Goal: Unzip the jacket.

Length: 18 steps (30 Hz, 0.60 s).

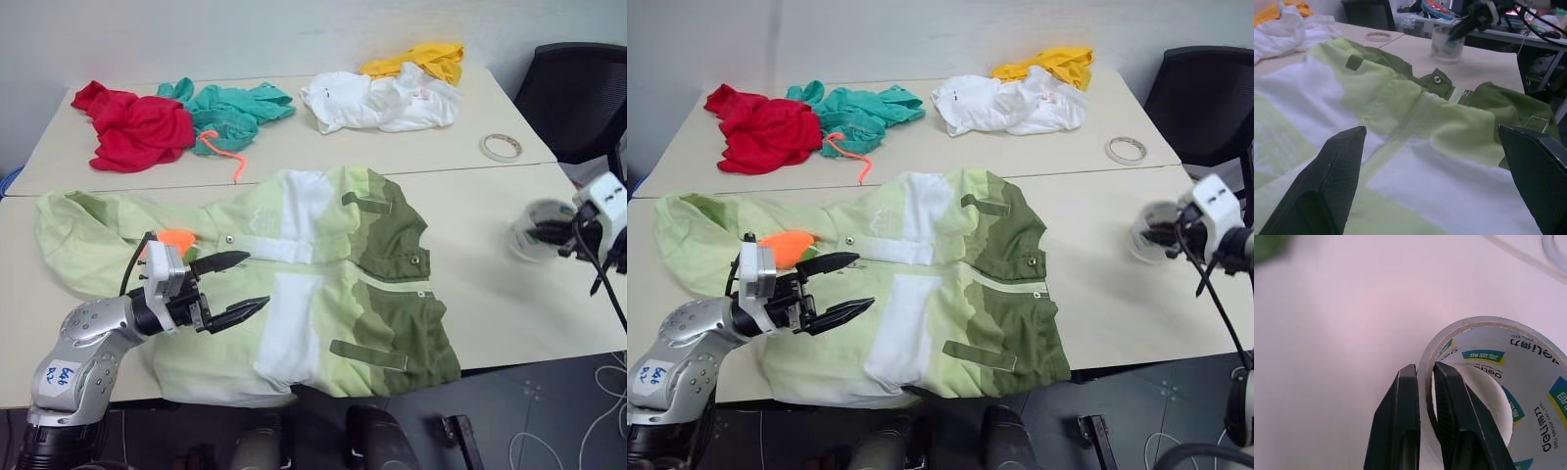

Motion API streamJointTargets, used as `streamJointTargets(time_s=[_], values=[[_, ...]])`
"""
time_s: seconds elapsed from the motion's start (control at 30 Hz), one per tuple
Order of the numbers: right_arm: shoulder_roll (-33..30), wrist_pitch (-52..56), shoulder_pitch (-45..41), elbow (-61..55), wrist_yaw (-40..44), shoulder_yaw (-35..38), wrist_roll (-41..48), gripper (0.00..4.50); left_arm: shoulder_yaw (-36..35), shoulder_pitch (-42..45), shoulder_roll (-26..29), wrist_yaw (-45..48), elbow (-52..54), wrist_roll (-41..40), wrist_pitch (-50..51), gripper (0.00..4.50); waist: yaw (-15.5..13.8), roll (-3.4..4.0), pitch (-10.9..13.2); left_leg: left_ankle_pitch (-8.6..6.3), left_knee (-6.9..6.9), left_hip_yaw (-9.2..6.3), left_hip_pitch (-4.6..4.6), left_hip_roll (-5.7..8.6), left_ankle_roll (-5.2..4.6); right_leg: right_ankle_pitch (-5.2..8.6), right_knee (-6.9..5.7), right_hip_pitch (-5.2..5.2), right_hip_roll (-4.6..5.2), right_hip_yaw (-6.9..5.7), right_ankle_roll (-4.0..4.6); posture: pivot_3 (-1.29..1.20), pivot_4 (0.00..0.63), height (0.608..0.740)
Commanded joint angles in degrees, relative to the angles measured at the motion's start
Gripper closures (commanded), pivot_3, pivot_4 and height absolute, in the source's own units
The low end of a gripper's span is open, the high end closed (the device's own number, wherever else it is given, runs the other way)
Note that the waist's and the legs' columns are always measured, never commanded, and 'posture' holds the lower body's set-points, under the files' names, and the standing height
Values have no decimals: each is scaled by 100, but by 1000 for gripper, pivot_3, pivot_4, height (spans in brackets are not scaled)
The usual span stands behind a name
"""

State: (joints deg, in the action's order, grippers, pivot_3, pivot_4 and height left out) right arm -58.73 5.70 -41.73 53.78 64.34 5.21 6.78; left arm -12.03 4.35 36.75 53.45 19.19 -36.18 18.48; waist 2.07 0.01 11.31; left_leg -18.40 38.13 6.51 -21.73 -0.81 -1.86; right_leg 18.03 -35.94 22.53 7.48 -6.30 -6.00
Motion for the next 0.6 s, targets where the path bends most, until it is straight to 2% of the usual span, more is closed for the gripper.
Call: streamJointTargets(time_s=[0.03,0.2,0.3,0.33,0.43,0.53,0.6], values=[[-55,-717,-118,251,-148,181,-52,2767,-148,-98,2,-119,-56,196,-215,0,-1,1,1,0,-1,1,2,-2,1,0,0,0,-1,1,0,0,150,740],[-80,-1238,-153,134,-26,446,222,1104,-528,-518,182,-120,4,199,-215,0,-42,1,1,0,3,3,3,-2,0,0,4,-1,3,8,0,0,150,740],[-113,-1284,-53,-703,356,721,655,10,-1163,-934,444,-175,-135,345,-276,0,-47,3,3,0,5,2,4,-2,1,0,13,-1,5,18,0,0,150,740],[-104,-1248,-2,-954,409,786,761,10,-1312,-1028,500,-166,-166,343,-289,0,-47,5,3,0,5,1,4,-3,1,0,16,0,6,22,0,0,150,740],[-10,-227,488,-2610,713,733,1287,10,-1874,-1314,724,-31,-433,375,-387,0,-50,5,3,-2,4,-3,5,-6,4,0,19,-1,7,26,0,0,150,740],[13,633,913,-3690,814,539,1540,10,-2030,-1383,842,71,-714,525,-617,0,-64,4,3,-5,4,-16,5,-10,8,1,24,-8,9,34,2,0,150,740],[253,1123,1109,-4450,755,209,1665,10,-2039,-1345,922,202,-1072,690,-859,0,-78,1,1,-8,5,-18,5,-7,6,1,26,-10,16,32,2,0,150,740]])
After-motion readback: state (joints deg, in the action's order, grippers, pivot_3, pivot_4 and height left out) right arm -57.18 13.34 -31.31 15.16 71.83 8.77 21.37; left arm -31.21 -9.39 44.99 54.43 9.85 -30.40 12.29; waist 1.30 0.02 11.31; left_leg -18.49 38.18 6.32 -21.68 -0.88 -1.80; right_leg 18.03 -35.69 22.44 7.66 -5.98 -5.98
